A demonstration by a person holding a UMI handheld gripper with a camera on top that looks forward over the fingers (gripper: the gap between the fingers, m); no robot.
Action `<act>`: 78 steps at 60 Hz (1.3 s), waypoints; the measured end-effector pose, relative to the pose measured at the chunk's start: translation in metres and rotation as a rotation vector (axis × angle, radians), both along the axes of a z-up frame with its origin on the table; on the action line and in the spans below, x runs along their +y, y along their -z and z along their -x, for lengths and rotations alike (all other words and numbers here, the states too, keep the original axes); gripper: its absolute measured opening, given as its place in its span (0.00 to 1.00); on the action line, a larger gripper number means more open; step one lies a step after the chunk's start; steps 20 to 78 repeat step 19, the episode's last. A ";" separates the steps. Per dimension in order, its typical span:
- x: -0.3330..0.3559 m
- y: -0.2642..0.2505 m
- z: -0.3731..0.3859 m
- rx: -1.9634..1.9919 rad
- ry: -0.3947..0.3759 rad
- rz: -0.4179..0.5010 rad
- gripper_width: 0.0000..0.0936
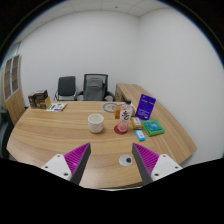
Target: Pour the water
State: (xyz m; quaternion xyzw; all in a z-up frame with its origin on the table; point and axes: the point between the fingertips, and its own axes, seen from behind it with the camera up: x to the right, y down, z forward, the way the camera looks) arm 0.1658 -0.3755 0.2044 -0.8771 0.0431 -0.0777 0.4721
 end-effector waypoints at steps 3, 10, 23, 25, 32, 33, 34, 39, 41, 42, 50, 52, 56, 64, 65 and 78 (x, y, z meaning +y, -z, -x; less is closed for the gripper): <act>-0.004 -0.002 0.000 -0.009 0.009 -0.001 0.92; -0.014 -0.010 0.003 -0.013 0.019 -0.016 0.91; -0.022 -0.019 0.008 -0.018 0.006 -0.020 0.92; -0.022 -0.019 0.008 -0.018 0.006 -0.020 0.92; -0.022 -0.019 0.008 -0.018 0.006 -0.020 0.92; -0.022 -0.019 0.008 -0.018 0.006 -0.020 0.92; -0.022 -0.019 0.008 -0.018 0.006 -0.020 0.92; -0.022 -0.019 0.008 -0.018 0.006 -0.020 0.92; -0.022 -0.019 0.008 -0.018 0.006 -0.020 0.92; -0.022 -0.019 0.008 -0.018 0.006 -0.020 0.92; -0.022 -0.019 0.008 -0.018 0.006 -0.020 0.92; -0.022 -0.019 0.008 -0.018 0.006 -0.020 0.92; -0.022 -0.019 0.008 -0.018 0.006 -0.020 0.92; -0.022 -0.019 0.008 -0.018 0.006 -0.020 0.92; -0.022 -0.019 0.008 -0.018 0.006 -0.020 0.92; -0.022 -0.019 0.008 -0.018 0.006 -0.020 0.92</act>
